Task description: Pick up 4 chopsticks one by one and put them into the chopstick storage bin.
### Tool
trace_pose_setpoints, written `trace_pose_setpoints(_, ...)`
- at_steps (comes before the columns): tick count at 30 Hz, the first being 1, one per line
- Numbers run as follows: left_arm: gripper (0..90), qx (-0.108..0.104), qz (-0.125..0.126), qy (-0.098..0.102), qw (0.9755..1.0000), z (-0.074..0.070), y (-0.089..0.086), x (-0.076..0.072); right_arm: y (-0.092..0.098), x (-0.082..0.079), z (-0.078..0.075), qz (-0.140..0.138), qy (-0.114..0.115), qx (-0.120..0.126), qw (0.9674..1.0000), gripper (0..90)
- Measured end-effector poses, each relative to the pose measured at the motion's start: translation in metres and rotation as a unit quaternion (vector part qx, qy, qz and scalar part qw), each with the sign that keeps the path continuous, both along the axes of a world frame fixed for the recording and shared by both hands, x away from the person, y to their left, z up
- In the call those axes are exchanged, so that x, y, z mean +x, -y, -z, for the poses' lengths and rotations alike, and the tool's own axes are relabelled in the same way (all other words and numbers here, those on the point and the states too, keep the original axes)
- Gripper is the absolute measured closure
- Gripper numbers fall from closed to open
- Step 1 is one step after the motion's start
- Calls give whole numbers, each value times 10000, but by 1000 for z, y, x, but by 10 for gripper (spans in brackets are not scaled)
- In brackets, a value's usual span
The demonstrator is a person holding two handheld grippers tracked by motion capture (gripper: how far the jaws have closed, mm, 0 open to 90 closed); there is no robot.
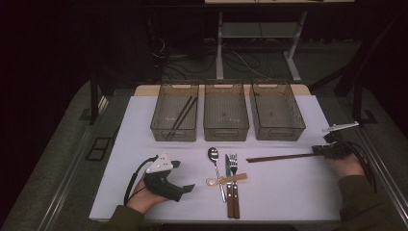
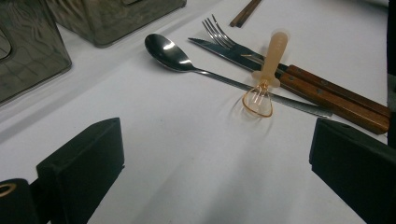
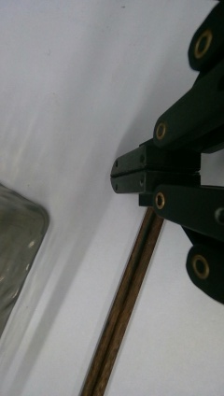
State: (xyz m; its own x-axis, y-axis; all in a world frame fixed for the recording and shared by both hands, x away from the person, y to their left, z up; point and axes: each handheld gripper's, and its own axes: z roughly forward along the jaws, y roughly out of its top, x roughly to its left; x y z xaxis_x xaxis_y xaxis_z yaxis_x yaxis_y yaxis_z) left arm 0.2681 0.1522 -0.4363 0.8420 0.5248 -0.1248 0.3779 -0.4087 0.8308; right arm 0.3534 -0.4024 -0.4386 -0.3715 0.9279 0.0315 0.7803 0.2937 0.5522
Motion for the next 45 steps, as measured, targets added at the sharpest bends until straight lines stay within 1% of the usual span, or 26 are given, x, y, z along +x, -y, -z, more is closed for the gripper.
trace_pose_setpoints(3, 20, -9, -3, -4, 10000, 0, 0, 0, 1, -3, 0, -36, 21, 4, 10000, 897)
trace_pose_setpoints(8, 20, -11, -1, -2, 10000, 0, 0, 0, 0, -8, 0, -29, -31, 17, 10000, 897)
trace_pose_setpoints(13, 20, -19, 1, 2, 10000, 0, 1, 0, -1, -13, 0, -88, -12, -10, 10000, 897)
trace_pose_setpoints(24, 20, -19, 8, 3, 10000, 0, 1, 0, -3, -22, -1, -185, -46, -38, 9998, 897)
trace_pose_setpoints(25, 20, -17, 8, 1, 10000, 0, 1, 0, -3, -22, -2, -203, -9, -43, 9998, 888)
trace_pose_setpoints(28, 20, -17, 12, 5, 10000, 0, 1, 0, -3, -24, -7, -267, 153, 56, 9995, 836)
trace_pose_setpoints(30, 20, -17, 2, 2, 10000, 0, 1, 0, -6, -25, -12, -374, 294, 200, 9987, 780)
trace_pose_setpoints(32, 20, -13, -1, 0, 10000, 0, 0, 0, -10, -26, -17, -633, 431, 368, 9964, 722)
trace_pose_setpoints(35, 20, -8, 1, 7, 10000, 0, 1, 0, -23, -27, -22, -1081, 544, 669, 9904, 650)
trace_pose_setpoints(37, 20, 0, 13, 10, 10000, 0, 1, 0, -34, -28, -24, -1435, 573, 761, 9851, 612)
trace_pose_setpoints(40, 20, 20, 30, 13, 10000, 0, 1, 0, -53, -28, -24, -1916, 620, 822, 9761, 564)
trace_pose_setpoints(42, 20, 12, 25, 13, 10000, 0, 1, 0, -66, -27, -24, -2135, 602, 892, 9710, 550)
trace_pose_setpoints(45, 20, 7, 23, 9, 10000, 0, 1, 0, -83, -26, -22, -2474, 540, 932, 9629, 554)
